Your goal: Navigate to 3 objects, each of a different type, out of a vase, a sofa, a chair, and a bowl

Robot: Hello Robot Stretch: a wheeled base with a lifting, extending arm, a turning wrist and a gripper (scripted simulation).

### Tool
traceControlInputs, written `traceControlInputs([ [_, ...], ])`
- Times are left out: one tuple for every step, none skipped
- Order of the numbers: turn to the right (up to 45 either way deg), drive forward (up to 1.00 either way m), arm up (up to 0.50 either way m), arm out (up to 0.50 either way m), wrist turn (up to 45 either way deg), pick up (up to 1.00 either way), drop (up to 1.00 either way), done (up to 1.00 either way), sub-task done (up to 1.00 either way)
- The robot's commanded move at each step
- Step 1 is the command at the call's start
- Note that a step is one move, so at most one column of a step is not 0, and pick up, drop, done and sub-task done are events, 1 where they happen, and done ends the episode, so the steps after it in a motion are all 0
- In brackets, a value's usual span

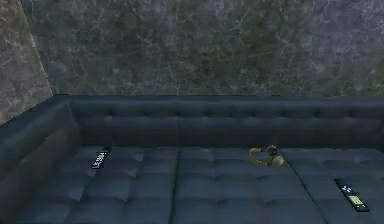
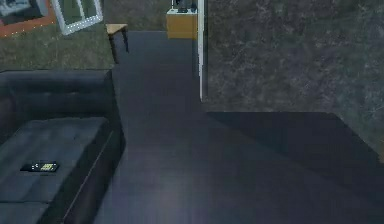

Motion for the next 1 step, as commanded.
traceControlInputs([
  [12.0, 0.00, 0.00, 0.00, 0.0, 0.00, 0.00, 0.00, 0.00],
])
